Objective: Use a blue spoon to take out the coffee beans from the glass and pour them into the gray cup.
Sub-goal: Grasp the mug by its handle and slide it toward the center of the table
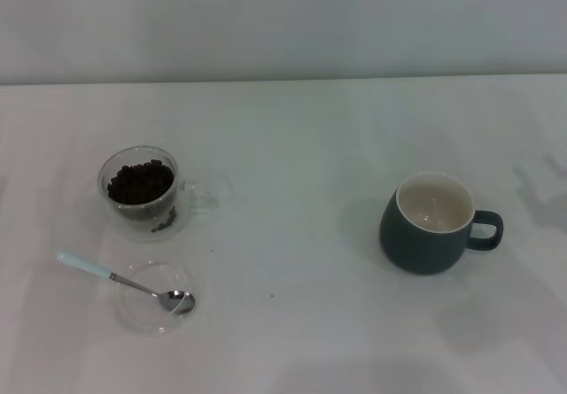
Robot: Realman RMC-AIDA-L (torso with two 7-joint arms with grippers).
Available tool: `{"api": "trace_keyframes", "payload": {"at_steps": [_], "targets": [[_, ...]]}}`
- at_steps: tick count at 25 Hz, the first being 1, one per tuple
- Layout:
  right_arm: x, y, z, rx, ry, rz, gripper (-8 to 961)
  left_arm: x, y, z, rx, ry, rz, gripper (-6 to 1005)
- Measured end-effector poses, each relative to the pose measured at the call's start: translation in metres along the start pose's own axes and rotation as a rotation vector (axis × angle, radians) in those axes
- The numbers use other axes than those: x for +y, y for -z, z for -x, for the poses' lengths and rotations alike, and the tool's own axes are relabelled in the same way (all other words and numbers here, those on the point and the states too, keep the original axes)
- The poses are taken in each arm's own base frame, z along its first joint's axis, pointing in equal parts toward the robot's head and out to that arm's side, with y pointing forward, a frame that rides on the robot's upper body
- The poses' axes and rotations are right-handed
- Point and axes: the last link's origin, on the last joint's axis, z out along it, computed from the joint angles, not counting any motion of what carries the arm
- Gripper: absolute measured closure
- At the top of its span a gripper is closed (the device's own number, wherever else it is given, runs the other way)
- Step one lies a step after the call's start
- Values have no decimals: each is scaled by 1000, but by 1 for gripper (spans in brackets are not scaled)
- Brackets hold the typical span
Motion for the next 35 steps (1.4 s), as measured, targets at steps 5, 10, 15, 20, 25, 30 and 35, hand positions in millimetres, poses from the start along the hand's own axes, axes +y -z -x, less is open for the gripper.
{"api": "trace_keyframes", "payload": {"at_steps": [5,10,15,20,25,30,35], "targets": [[8,13,-4,28,6,51,409,-4,-1,-1,6,-6,-9,127],[21,24,-11,62,10,90,402,-5,-1,-2,8,-8,-14,127],[30,35,-22,115,17,79,300,-8,1,-1,4,-11,-23,127],[32,46,-30,165,10,66,215,-13,2,-2,8,-1,-55,126],[34,53,-35,198,1,64,141,-14,1,-3,13,-5,-58,126],[36,57,-43,251,-8,65,113,-16,-4,-6,31,-16,-55,126],[42,56,-46,268,-16,94,115,-14,-8,-9,44,-18,-49,126]]}}
